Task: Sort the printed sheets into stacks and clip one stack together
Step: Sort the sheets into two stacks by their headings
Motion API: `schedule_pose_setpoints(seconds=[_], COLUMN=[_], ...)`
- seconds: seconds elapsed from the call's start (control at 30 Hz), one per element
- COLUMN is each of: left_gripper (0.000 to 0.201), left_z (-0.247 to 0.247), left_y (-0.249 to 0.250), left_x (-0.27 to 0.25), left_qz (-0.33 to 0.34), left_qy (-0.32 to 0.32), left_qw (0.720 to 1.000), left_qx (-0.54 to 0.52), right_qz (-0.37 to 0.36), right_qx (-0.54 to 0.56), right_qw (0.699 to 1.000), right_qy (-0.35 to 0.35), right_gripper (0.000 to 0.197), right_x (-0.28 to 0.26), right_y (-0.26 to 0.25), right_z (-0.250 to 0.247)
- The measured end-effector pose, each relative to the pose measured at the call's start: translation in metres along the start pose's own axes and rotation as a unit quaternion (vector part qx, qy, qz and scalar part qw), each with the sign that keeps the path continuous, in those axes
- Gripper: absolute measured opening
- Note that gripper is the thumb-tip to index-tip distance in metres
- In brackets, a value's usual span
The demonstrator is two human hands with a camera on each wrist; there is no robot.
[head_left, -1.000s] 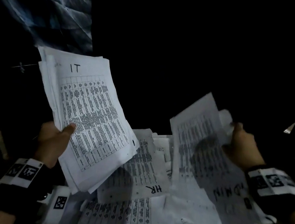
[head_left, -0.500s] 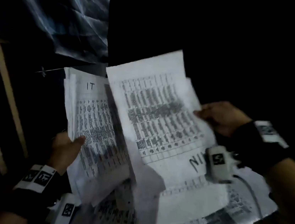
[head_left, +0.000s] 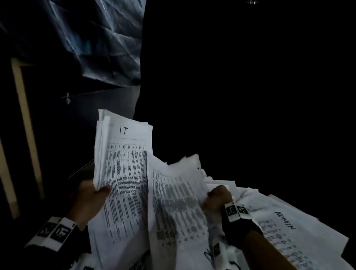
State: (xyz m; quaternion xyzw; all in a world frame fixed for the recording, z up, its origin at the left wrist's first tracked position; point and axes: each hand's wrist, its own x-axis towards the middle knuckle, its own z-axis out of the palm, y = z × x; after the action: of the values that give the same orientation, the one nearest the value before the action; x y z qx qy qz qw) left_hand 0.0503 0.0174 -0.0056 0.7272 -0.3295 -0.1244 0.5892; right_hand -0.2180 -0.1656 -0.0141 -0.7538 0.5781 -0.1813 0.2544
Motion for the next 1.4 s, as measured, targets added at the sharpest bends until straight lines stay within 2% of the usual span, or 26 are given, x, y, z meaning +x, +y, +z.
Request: schedule_pose_setpoints(seconds=[0.07,0.1,0.13,0.17,0.2,0.23,0.27,0.33,0.4,0.47,0.5,0.53,0.63,0.7,0.73,0.8,0.87,0.97,1.03,1.07,1.13,1.2,1.3,1.33,1.37,1.4], left_gripper=[0.017,0.011,0.017,0.022,0.023,0.028,0.035,0.045,0.044,0.038,0.028,0.027,0.048,0.081,0.085,0.064,0.053,0.029,0.022,0.022,0.033,0.052,0.088,0.094,0.09,0.076], left_z=[-0.005,-0.01,-0.016,-0.023,-0.031,-0.039,-0.045,-0.051,-0.045,-0.029,-0.019,-0.009,0.022,0.034,0.038,0.043,0.045,0.044,0.042,0.041,0.039,0.032,0.012,0.006,0.0,-0.004], left_y=[0.003,0.004,0.007,0.009,0.014,0.017,0.021,0.025,0.026,0.026,0.03,0.033,0.045,0.046,0.048,0.047,0.047,0.055,0.068,0.076,0.095,0.113,0.135,0.137,0.139,0.138], left_x=[-0.002,0.0,0.002,0.005,0.007,0.013,0.016,0.022,0.022,0.016,0.007,-0.001,-0.022,-0.027,-0.029,-0.03,-0.029,-0.033,-0.039,-0.041,-0.044,-0.047,-0.053,-0.052,-0.05,-0.046], left_qz=[-0.008,-0.015,-0.023,-0.028,-0.023,-0.024,-0.025,-0.023,-0.04,-0.069,-0.074,-0.082,-0.069,-0.068,-0.076,-0.084,-0.068,0.007,0.058,0.082,0.133,0.187,0.207,0.203,0.206,0.225], left_qy=[-0.02,-0.025,-0.016,-0.004,0.009,0.014,0.019,-0.002,-0.069,-0.157,-0.194,-0.213,-0.217,-0.248,-0.263,-0.27,-0.235,-0.157,-0.122,-0.101,-0.052,-0.004,0.04,0.048,0.053,0.057], left_qw=[1.0,0.999,0.999,0.998,0.997,0.993,0.986,0.971,0.958,0.935,0.924,0.918,0.923,0.907,0.899,0.896,0.916,0.96,0.975,0.979,0.984,0.977,0.967,0.967,0.968,0.967], left_qx=[-0.008,-0.024,-0.038,-0.057,-0.077,-0.117,-0.164,-0.237,-0.275,-0.311,-0.321,-0.324,-0.311,-0.333,-0.342,-0.341,-0.319,-0.233,-0.179,-0.156,-0.109,-0.101,-0.143,-0.146,-0.13,-0.103], right_qz=[-0.037,-0.038,-0.033,-0.018,-0.012,-0.001,-0.015,-0.032,-0.044,-0.056,-0.068,-0.084,-0.116,-0.127,-0.125,-0.127,-0.128,-0.137,-0.182,-0.202,-0.218,-0.234,-0.263,-0.27,-0.278,-0.289], right_qx=[-0.009,0.013,0.013,0.013,0.007,0.008,0.011,0.018,0.044,0.094,0.126,0.16,0.239,0.27,0.291,0.329,0.35,0.362,0.325,0.292,0.256,0.257,0.277,0.291,0.305,0.316], right_qw=[0.995,0.991,0.988,0.986,0.983,0.98,0.977,0.971,0.967,0.964,0.962,0.958,0.949,0.947,0.945,0.935,0.928,0.922,0.927,0.933,0.929,0.907,0.874,0.865,0.856,0.848], right_qy=[0.093,0.128,0.148,0.163,0.184,0.197,0.214,0.236,0.246,0.241,0.234,0.222,0.173,0.118,0.082,0.023,0.007,0.025,0.037,0.065,0.156,0.238,0.3,0.309,0.312,0.313], right_gripper=[0.037,0.034,0.03,0.014,0.019,0.037,0.043,0.035,0.022,0.007,0.005,0.009,0.017,0.011,0.014,0.019,0.023,0.036,0.033,0.028,0.02,0.018,0.014,0.014,0.015,0.015], right_x=[-0.006,-0.01,-0.013,-0.02,-0.02,-0.021,-0.023,-0.028,-0.034,-0.045,-0.048,-0.053,-0.066,-0.074,-0.078,-0.08,-0.083,-0.09,-0.094,-0.094,-0.092,-0.094,-0.102,-0.104,-0.105,-0.107], right_y=[-0.001,-0.002,-0.004,-0.009,-0.005,-0.003,0.001,0.003,0.0,-0.009,-0.013,-0.019,-0.035,-0.045,-0.05,-0.054,-0.06,-0.069,-0.072,-0.073,-0.075,-0.08,-0.088,-0.088,-0.088,-0.088], right_z=[-0.007,-0.016,-0.027,-0.043,-0.057,-0.071,-0.086,-0.106,-0.117,-0.121,-0.121,-0.121,-0.115,-0.109,-0.106,-0.1,-0.098,-0.096,-0.091,-0.089,-0.086,-0.085,-0.085,-0.083,-0.081,-0.079])
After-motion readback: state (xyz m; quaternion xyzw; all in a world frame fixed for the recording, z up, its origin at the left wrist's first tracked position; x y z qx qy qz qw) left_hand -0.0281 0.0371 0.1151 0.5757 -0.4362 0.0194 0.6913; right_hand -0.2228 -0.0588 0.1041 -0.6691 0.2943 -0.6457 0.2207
